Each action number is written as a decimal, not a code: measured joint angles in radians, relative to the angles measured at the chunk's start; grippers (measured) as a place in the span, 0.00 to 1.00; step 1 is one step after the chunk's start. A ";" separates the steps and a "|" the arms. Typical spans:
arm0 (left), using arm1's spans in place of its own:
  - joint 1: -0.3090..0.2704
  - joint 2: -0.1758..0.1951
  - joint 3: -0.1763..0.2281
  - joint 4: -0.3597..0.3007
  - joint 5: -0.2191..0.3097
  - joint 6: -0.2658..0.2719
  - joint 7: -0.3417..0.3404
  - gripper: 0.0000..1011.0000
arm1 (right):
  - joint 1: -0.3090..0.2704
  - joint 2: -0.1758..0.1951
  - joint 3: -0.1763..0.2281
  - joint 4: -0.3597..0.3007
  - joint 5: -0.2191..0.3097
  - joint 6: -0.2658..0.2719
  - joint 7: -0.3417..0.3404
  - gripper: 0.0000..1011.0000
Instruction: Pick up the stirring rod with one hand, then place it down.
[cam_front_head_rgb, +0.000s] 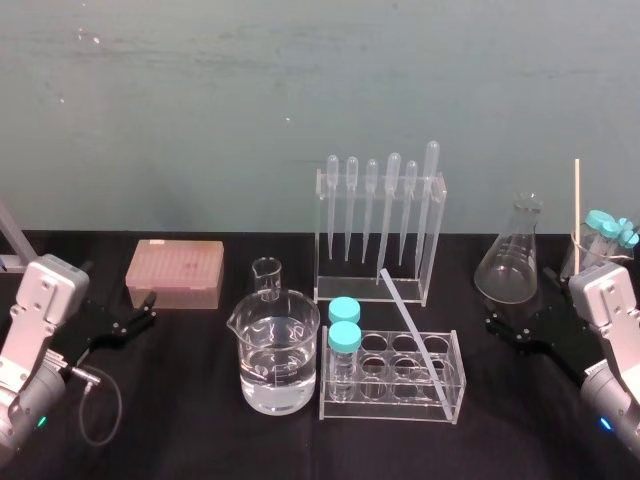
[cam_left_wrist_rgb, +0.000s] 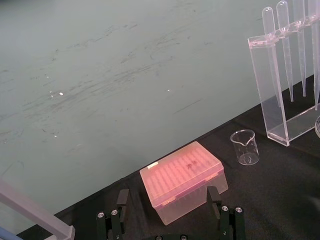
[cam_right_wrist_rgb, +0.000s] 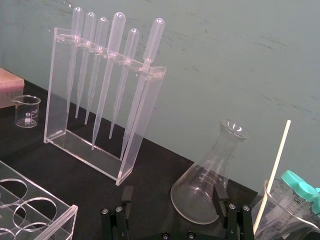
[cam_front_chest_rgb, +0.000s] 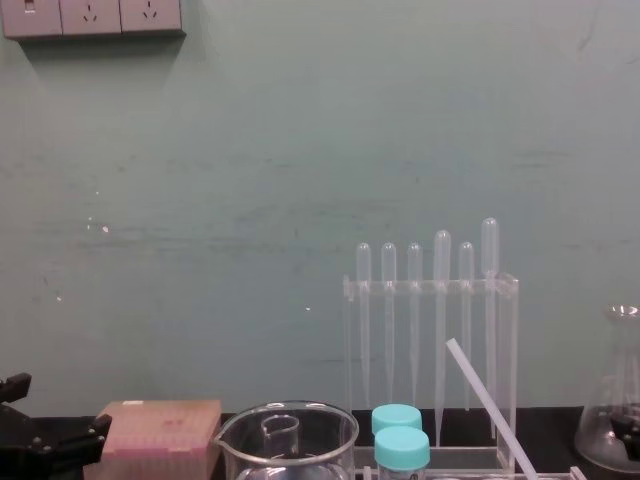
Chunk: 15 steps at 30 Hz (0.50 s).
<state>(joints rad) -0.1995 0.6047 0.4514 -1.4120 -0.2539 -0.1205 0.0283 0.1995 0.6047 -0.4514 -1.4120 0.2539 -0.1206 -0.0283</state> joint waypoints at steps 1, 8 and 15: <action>0.000 0.000 0.000 0.000 0.000 0.000 0.000 0.99 | 0.000 0.000 0.000 0.000 0.000 0.000 0.000 0.99; 0.000 0.000 0.000 0.000 0.000 0.000 0.000 0.99 | -0.011 -0.007 0.017 -0.009 -0.017 -0.027 -0.015 0.99; 0.000 0.000 0.000 0.000 0.000 0.000 0.000 0.99 | -0.047 -0.013 0.049 -0.059 -0.100 -0.181 -0.076 0.99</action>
<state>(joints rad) -0.1995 0.6047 0.4514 -1.4119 -0.2539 -0.1205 0.0283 0.1524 0.5912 -0.4022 -1.4706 0.1543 -0.3015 -0.1041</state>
